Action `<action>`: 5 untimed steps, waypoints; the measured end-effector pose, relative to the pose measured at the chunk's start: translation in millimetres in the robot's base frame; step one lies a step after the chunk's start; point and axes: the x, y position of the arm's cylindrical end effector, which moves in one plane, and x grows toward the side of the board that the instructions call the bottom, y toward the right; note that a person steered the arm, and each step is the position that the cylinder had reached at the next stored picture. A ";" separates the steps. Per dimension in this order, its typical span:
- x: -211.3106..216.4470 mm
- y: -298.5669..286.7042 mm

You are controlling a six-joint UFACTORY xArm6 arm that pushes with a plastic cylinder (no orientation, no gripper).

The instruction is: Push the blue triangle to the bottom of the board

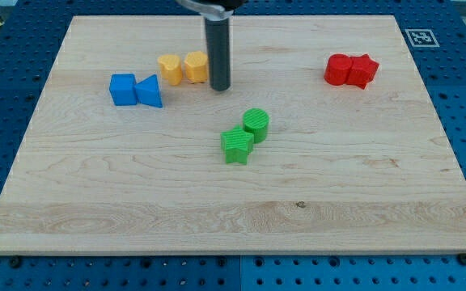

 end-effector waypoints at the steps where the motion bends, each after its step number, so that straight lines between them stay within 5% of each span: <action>1: -29.7 8.3; 3: -33.1 -38.1; 5: -21.7 -25.9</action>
